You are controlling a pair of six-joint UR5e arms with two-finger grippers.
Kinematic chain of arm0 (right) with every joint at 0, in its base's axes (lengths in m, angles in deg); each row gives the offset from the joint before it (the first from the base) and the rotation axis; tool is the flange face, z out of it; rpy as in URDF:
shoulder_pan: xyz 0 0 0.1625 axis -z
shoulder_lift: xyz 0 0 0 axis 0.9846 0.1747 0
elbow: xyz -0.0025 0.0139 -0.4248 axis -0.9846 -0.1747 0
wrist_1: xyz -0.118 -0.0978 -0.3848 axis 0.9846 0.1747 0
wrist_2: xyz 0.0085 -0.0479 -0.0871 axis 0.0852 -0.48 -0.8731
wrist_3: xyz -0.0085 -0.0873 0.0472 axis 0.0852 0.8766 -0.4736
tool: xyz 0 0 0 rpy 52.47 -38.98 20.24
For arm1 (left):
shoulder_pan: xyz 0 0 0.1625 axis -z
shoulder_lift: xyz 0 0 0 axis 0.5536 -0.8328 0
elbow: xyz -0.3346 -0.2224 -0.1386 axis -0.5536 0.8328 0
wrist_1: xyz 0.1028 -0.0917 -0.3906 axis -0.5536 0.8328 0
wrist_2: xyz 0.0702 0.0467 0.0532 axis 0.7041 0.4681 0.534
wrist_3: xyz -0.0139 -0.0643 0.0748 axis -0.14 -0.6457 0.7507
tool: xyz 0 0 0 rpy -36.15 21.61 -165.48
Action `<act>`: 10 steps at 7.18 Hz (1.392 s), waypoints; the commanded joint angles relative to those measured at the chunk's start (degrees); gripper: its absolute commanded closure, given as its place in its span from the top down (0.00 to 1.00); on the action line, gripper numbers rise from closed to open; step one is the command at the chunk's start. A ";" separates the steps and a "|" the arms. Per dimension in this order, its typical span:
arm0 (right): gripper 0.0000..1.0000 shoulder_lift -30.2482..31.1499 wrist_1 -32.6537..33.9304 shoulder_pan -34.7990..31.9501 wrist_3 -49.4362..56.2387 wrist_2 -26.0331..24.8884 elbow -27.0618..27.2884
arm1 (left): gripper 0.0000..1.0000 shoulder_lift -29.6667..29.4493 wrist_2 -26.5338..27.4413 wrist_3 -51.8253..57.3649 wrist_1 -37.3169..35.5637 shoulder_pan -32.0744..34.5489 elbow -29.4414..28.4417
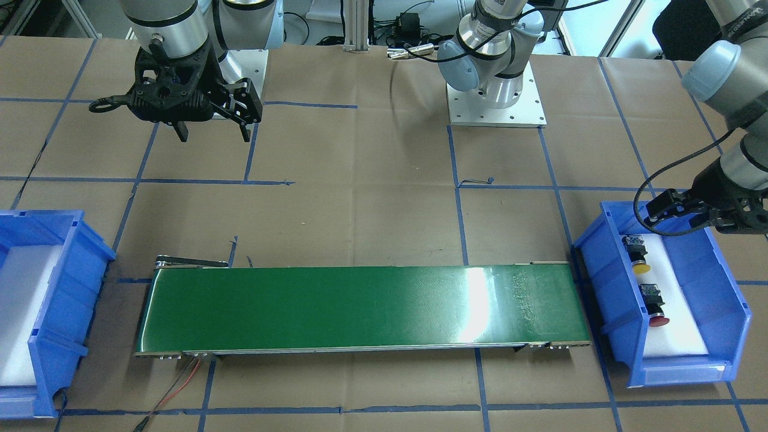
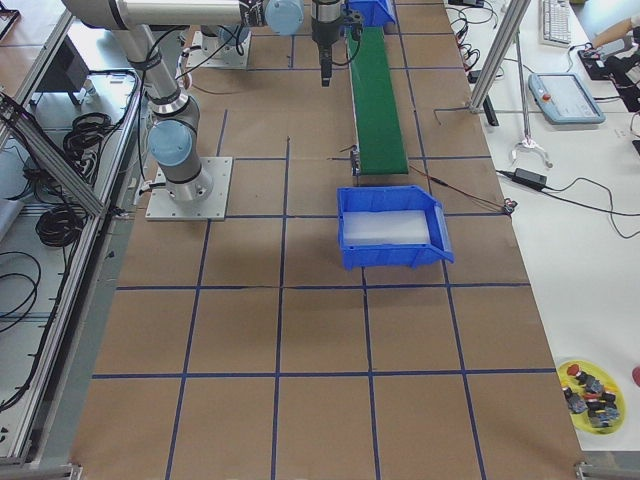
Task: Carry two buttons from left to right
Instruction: 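Lower the left gripper and grasp the yellow-capped button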
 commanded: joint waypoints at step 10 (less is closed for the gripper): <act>1.00 0.08 -0.07 -0.02 -0.08 0.00 0.00 | 0.27 -6.99 0.16 -0.10 -13.38 0.57 6.46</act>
